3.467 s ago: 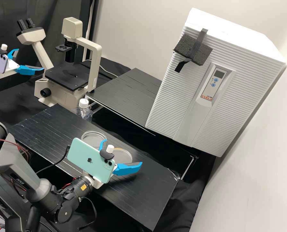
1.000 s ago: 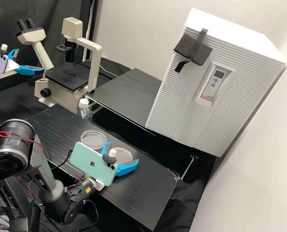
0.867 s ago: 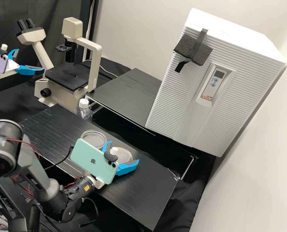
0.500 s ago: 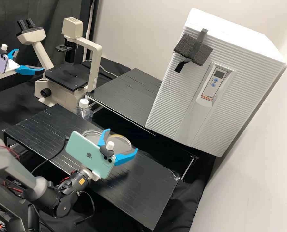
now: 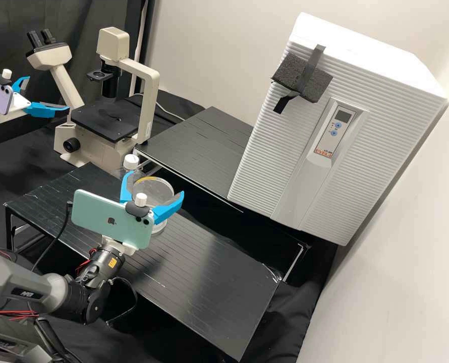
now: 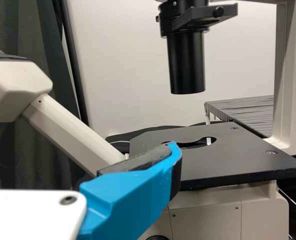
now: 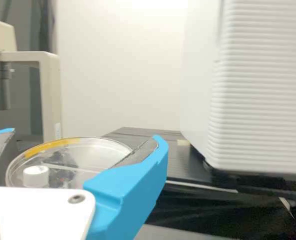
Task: Close the petri dish lid.
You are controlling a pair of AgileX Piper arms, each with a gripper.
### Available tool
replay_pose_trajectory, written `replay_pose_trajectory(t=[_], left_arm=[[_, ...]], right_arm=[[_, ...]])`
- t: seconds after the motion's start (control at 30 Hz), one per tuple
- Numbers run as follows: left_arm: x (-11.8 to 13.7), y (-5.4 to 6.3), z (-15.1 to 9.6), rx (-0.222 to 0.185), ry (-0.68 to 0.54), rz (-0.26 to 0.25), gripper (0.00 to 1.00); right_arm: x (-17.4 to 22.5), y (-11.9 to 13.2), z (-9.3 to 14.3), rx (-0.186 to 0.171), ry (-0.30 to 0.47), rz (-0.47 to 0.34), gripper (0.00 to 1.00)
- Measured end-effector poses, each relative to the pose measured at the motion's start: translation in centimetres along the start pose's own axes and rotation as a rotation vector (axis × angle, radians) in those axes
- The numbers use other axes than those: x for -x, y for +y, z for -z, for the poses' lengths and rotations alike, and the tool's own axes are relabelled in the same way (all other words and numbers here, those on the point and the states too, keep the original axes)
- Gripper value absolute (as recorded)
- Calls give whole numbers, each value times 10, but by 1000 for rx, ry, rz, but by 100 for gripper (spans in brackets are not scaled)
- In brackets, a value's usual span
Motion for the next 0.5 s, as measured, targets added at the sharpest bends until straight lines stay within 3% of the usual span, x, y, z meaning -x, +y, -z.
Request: replay_pose_trajectory(t=[0.27,0.5], left_arm=[[0,0,0,0,0,0,100],[0,0,0,0,0,0,100]], right_arm=[[-8,-17,2,61,9,60,0],[-11,-25,-5,89,-21,112,0]])
